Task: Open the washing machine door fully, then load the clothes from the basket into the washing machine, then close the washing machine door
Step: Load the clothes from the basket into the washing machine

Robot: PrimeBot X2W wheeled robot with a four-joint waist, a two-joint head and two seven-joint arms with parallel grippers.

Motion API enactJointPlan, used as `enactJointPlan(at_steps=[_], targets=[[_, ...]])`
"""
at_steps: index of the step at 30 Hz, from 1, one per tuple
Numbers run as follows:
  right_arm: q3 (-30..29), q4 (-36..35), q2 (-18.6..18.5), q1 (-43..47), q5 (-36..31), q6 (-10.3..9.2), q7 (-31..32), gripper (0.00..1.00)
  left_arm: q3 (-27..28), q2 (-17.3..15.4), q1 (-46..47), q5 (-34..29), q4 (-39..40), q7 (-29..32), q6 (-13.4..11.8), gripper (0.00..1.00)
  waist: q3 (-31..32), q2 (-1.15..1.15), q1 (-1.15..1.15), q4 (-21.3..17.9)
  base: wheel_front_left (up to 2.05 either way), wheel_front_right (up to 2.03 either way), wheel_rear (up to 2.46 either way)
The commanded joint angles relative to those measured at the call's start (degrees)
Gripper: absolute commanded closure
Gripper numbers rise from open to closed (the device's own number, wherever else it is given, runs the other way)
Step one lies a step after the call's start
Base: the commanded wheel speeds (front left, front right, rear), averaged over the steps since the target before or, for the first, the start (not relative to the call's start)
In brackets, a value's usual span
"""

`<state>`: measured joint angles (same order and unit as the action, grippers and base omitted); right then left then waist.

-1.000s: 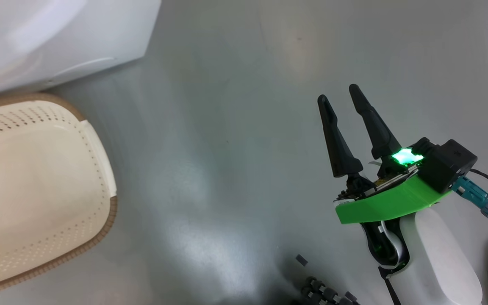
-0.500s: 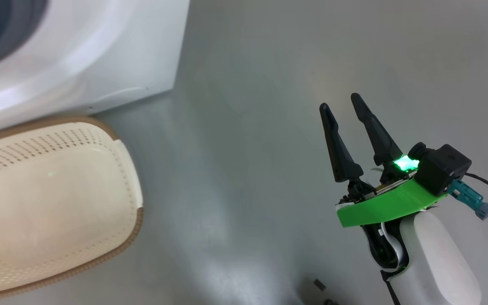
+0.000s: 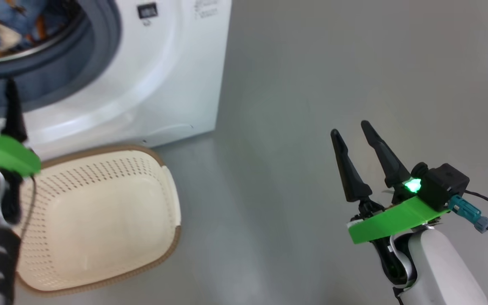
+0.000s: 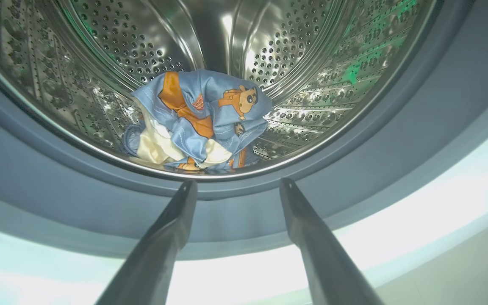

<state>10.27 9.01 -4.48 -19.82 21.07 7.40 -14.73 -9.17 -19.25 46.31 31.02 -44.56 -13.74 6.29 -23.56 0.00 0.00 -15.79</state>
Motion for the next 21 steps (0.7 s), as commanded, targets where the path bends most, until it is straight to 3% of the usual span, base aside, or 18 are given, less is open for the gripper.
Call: enactJointPlan(at_steps=[1,21], targets=[[0.8,-1.0,-0.6,1.3,-0.2,0.09,-0.3,0.0,1.5,-2.1,-2.0,0.4,2.4,-0.7,-0.4,0.0,4.8,0.0,0.0,3.4,0.0,0.0,0.0],[0.5,0.8,-6.1,7.1,2.0,0.09,-0.3,0.0,2.1,1.9,-31.5,-2.7,28.5,-1.2,-8.9,0.0,18.9,0.0,0.0,8.2,0.0,0.0,0.0]])
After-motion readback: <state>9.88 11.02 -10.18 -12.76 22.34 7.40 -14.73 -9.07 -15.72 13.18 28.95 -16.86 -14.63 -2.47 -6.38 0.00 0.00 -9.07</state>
